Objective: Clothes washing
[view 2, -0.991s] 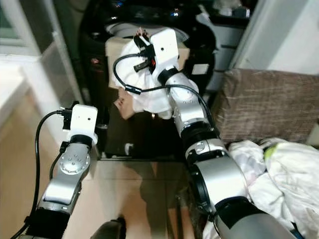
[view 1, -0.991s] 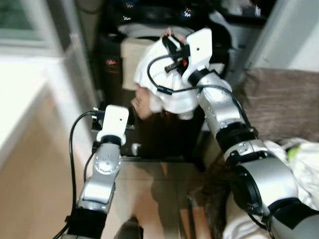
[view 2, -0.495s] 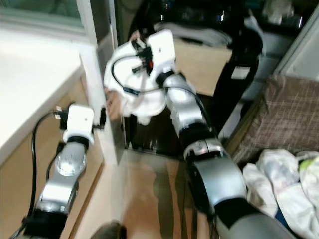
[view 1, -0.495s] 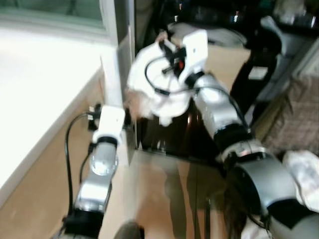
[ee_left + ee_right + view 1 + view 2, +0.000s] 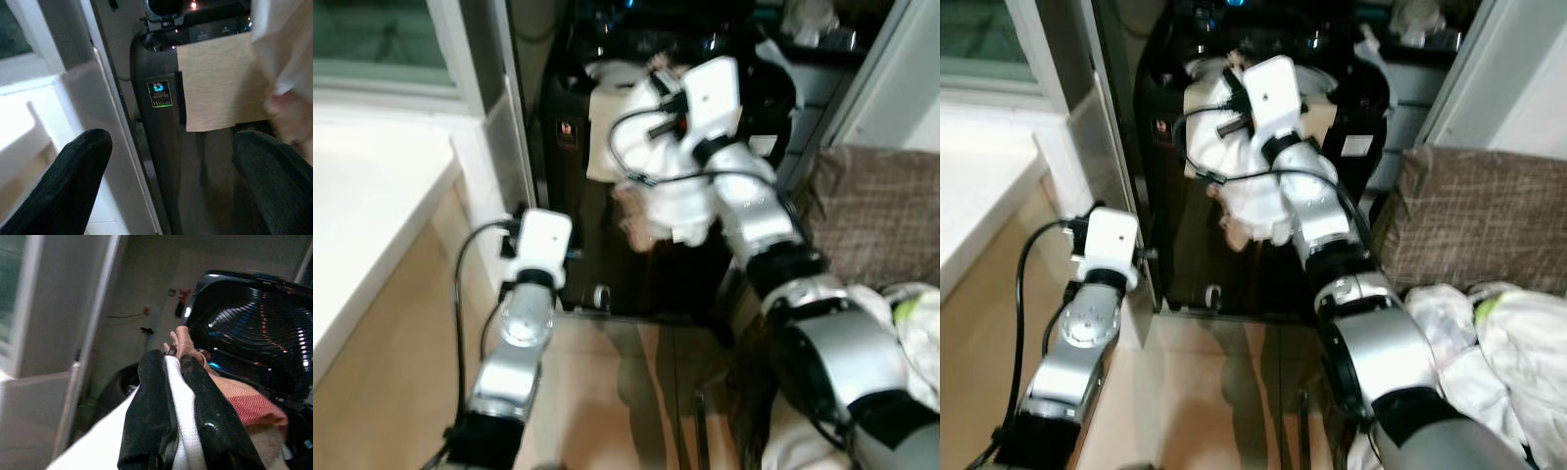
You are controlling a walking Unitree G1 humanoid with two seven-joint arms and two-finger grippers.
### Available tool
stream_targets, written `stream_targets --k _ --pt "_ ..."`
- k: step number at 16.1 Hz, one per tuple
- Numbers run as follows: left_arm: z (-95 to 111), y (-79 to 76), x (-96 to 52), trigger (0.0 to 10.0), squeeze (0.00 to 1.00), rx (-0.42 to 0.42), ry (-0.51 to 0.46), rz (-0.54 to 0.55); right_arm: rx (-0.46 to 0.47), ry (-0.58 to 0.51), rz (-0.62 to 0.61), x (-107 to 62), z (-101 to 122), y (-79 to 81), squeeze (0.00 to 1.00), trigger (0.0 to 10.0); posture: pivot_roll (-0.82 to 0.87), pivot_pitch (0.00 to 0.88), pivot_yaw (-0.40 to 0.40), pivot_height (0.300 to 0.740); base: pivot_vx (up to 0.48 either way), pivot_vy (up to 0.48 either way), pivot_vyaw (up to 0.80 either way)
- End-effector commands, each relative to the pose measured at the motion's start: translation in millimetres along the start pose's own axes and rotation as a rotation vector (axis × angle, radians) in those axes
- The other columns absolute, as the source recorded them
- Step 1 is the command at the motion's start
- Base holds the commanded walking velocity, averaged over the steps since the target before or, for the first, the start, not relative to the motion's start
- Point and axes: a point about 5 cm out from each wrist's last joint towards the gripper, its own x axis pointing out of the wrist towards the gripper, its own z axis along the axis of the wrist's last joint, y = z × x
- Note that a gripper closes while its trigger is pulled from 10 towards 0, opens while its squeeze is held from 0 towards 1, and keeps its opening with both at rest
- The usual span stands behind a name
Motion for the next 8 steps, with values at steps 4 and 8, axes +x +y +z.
stream_targets --k 4,8 --pt "0.7 3.9 1.1 10.0 0.00 0.001 -0.002 0.006 -0.020 -0.068 -0.006 9.1 16.0 2.2 0.00 10.0 0.13 0.016 -0.051 0.740 0.480 0.000 0.00" --pt "0.4 4.7 1.2 10.0 0.00 -0.003 0.000 0.006 -0.018 -0.058 -0.035 13.0 17.6 1.4 0.00 10.0 0.13 0.016 -0.051 0.740 0.480 0.000 0.00"
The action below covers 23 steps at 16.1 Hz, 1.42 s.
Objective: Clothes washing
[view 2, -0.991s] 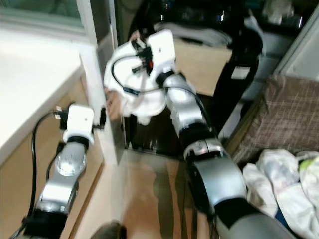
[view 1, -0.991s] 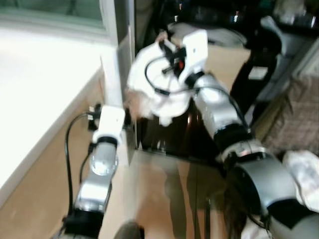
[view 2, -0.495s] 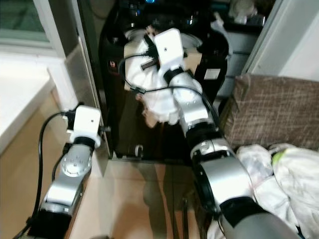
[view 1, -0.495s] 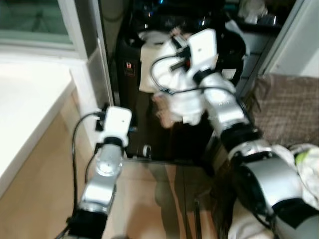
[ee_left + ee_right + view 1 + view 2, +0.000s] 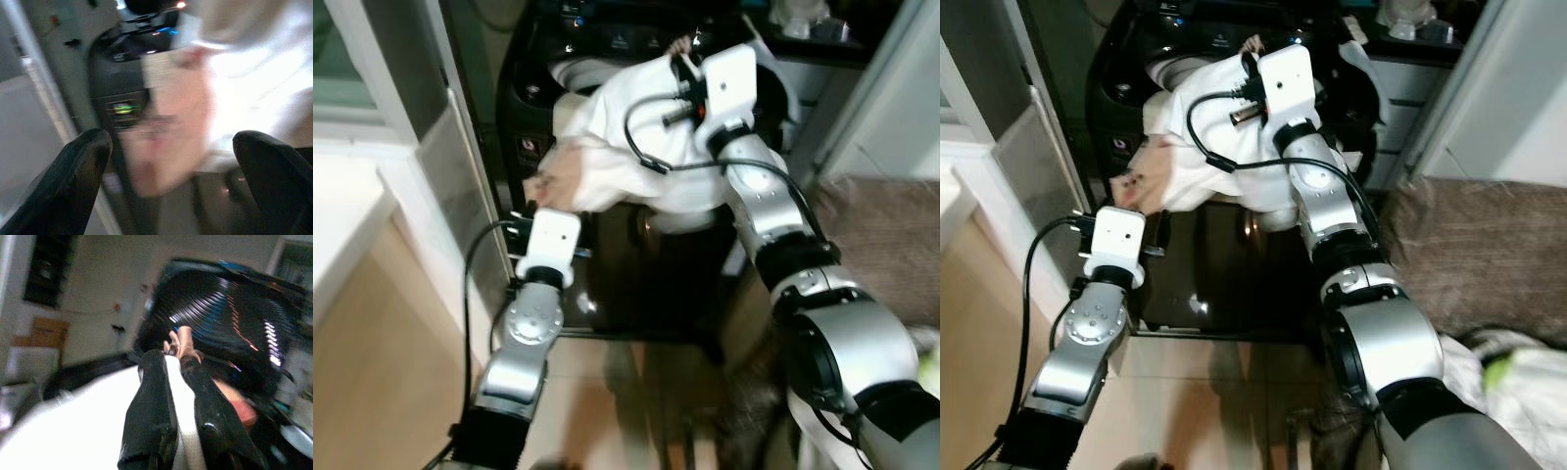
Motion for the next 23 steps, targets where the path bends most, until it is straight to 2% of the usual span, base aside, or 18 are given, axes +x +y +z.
stream_targets --k 1,4,9,12,16,17,19,20,22,23 --pt "-3.6 6.8 -0.6 10.0 0.00 0.001 0.018 0.021 -0.010 -0.047 0.025 7.6 11.6 8.7 0.00 10.0 0.13 0.016 -0.051 0.740 0.472 0.000 0.00" --pt "-3.5 6.1 -0.4 10.0 0.00 0.000 0.018 0.019 -0.016 -0.074 0.016 15.8 22.8 6.8 0.00 10.0 0.13 0.012 -0.047 0.740 0.466 0.000 0.00" --pt "-3.1 7.1 0.7 10.0 0.00 0.000 0.016 0.021 -0.031 -0.057 -0.047 29.2 37.2 -3.8 0.00 10.0 0.15 0.003 -0.053 0.740 0.464 0.000 0.00" --pt "-2.9 5.8 1.6 10.0 0.00 -0.004 0.018 0.014 -0.041 -0.087 -0.070 43.5 61.4 -9.0 0.00 10.0 0.15 0.000 -0.053 0.740 0.464 0.000 0.00" --pt "-3.0 4.0 0.1 10.0 0.00 -0.010 0.019 0.010 -0.054 -0.057 -0.143 49.4 69.1 -17.6 0.00 10.0 0.18 0.002 -0.066 0.740 0.461 0.000 0.00" --pt "-4.3 5.4 -1.4 10.0 0.00 -0.015 0.027 0.027 -0.048 0.002 -0.250 47.0 61.7 -27.7 0.00 10.0 0.18 0.003 -0.068 0.740 0.382 0.000 0.00" --pt "-5.1 5.9 -2.0 10.0 0.00 -0.023 0.033 0.041 -0.019 0.108 -0.380 39.8 44.7 -38.9 0.00 10.0 0.18 0.004 -0.070 0.740 0.000 0.000 0.00" --pt "-4.8 6.1 -1.9 10.0 0.00 -0.019 0.032 0.040 -0.029 0.181 -0.357 35.3 29.7 -33.2 0.00 10.0 0.18 0.004 -0.070 0.740 0.000 0.000 0.00" --pt "-4.9 6.0 -3.1 10.0 0.00 -0.008 0.031 0.036 0.017 0.322 -0.329 22.6 -0.8 -23.0 0.00 10.0 0.20 0.010 -0.073 0.740 0.000 0.000 0.00" --pt "-5.0 5.2 -4.0 10.0 0.00 -0.005 0.032 0.031 0.005 0.384 -0.314 15.1 -15.2 -17.2 0.00 10.0 0.21 0.011 -0.075 0.740 0.000 0.000 0.00"
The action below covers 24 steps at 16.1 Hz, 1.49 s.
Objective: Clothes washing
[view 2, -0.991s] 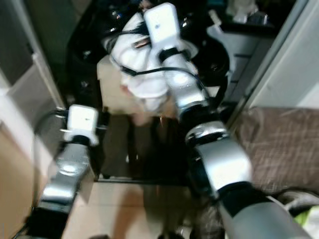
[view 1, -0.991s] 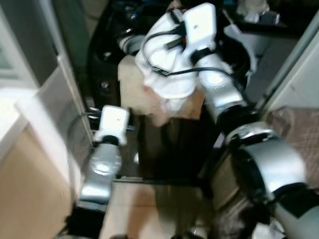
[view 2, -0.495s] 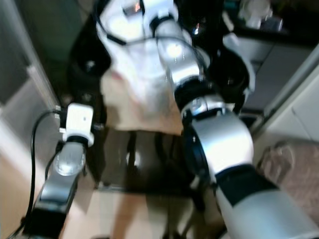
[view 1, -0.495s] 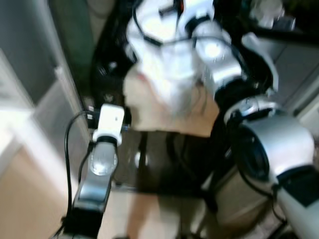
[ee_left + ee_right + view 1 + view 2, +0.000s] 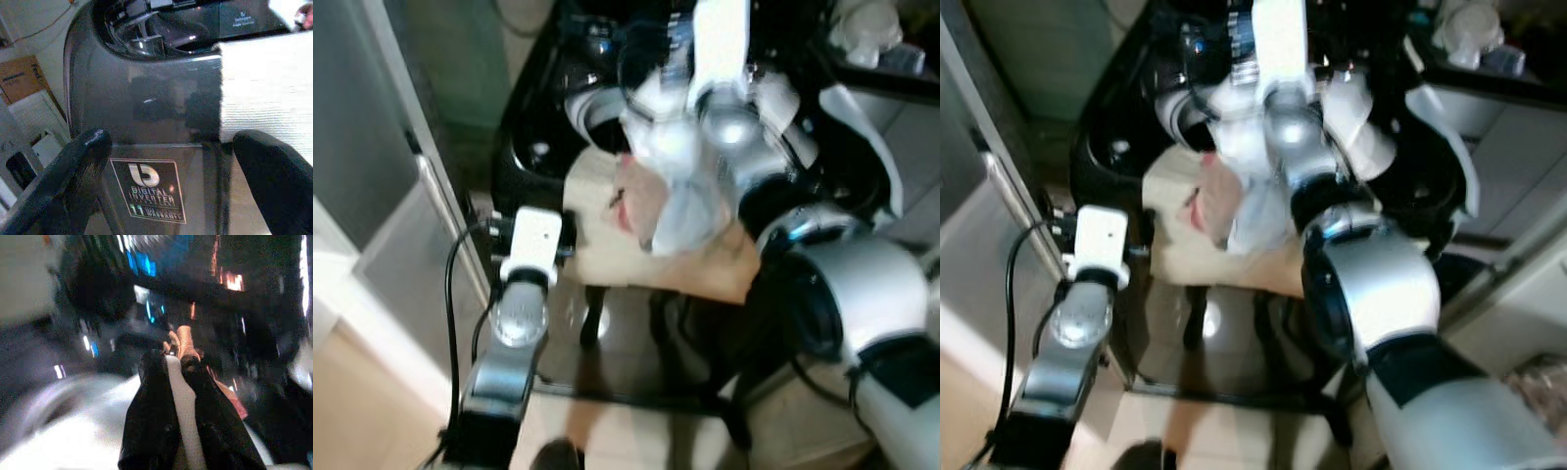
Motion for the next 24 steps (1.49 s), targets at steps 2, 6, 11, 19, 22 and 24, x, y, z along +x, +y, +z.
stream_targets --k 2,6,11,19,22,24 --pt "0.8 -2.8 -2.7 10.0 0.00 0.004 0.003 -0.003 -0.019 0.117 -0.001 -5.7 -27.4 -0.9 0.69 10.0 0.22 0.012 -0.080 0.740 0.000 0.000 0.00" --pt "-0.9 -0.1 -5.4 10.0 0.00 0.008 0.012 0.004 0.125 0.181 0.018 -7.7 -35.9 0.9 1.00 10.0 0.23 0.017 -0.082 0.740 0.000 0.000 0.00" --pt "-0.5 -3.0 -3.6 10.0 0.00 0.011 0.012 -0.012 0.129 -0.012 -0.031 4.1 14.4 -6.5 1.00 10.0 0.21 0.015 -0.077 0.740 0.000 0.000 0.00" --pt "-1.2 -7.2 -3.7 10.0 0.00 0.009 0.019 -0.026 -0.015 -0.116 -0.213 4.5 26.5 -26.2 1.00 10.0 0.20 0.009 -0.080 0.740 0.000 0.000 0.00" --pt "-1.7 -5.0 -5.8 10.0 0.00 0.007 0.020 -0.013 0.209 -0.157 -0.145 6.3 38.5 -27.8 0.00 10.0 0.21 0.010 -0.093 0.740 0.000 0.000 0.00" --pt "-2.4 -4.8 -7.9 10.0 0.00 0.002 0.022 -0.012 0.282 -0.207 -0.091 5.0 40.3 -28.3 0.00 10.0 0.21 0.017 -0.097 0.740 0.000 0.000 0.00"
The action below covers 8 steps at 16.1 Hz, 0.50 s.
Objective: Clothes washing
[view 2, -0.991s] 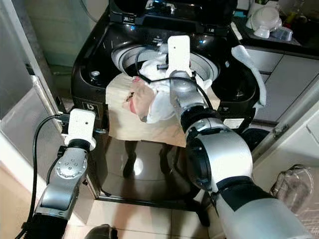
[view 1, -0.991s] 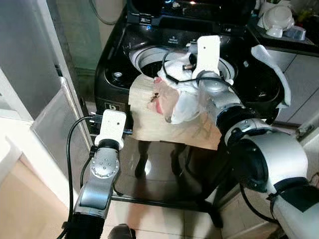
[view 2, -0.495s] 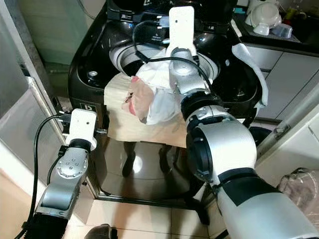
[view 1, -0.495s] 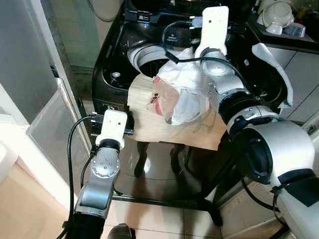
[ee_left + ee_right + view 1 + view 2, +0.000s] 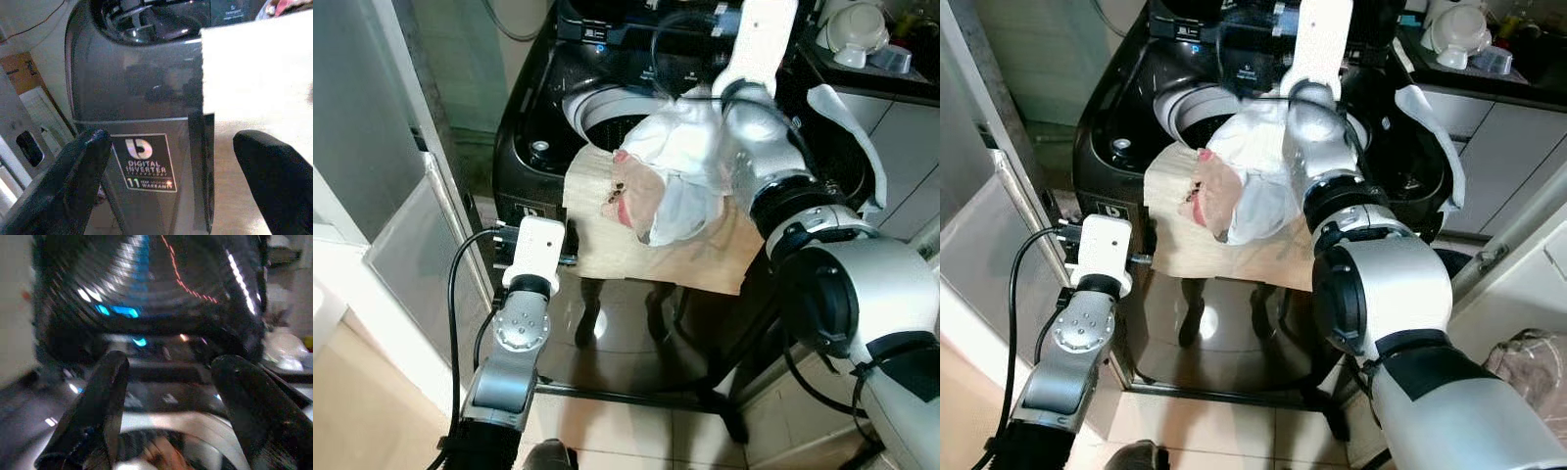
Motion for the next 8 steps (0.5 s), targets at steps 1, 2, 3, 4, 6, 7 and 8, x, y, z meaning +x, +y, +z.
stream_targets --k 1,2,3,4,6,7,8 --pt "2.5 -1.3 -1.7 10.0 0.00 -0.007 -0.007 -0.003 0.036 -0.028 0.010 -3.6 -4.4 -5.2 0.00 10.0 0.19 0.018 -0.086 0.740 0.000 0.000 0.00" --pt "1.9 -0.9 -1.6 10.0 0.00 -0.008 -0.006 -0.004 0.032 -0.008 0.008 -7.3 -13.2 -7.6 0.00 10.0 0.18 0.017 -0.081 0.740 0.000 0.000 0.00" --pt "2.6 -1.9 -0.3 10.0 0.00 -0.008 -0.009 -0.014 0.045 0.035 0.028 -11.8 -24.7 -5.7 0.00 10.0 0.17 0.018 -0.079 0.740 0.000 0.000 0.00" --pt "3.6 -4.1 1.4 10.0 0.00 -0.006 -0.012 -0.028 0.052 0.058 0.068 -15.3 -31.5 0.0 0.00 10.0 0.16 0.020 -0.069 0.740 0.000 0.000 0.00" --pt "5.1 -8.2 1.6 10.0 0.00 -0.001 -0.018 -0.049 0.179 0.168 0.097 -15.8 -40.4 6.0 0.00 10.0 0.17 0.022 -0.067 0.740 0.000 0.000 0.00" --pt "4.8 -6.7 0.9 10.0 0.00 0.000 -0.017 -0.043 0.205 0.197 0.110 -15.2 -40.6 10.1 0.00 10.0 0.17 0.024 -0.069 0.740 0.000 0.000 0.00" --pt "3.7 -4.2 -0.4 10.0 0.00 0.002 -0.013 -0.031 0.218 0.211 0.126 -14.0 -37.7 15.2 0.00 10.0 0.18 0.025 -0.075 0.740 0.000 0.000 0.00"
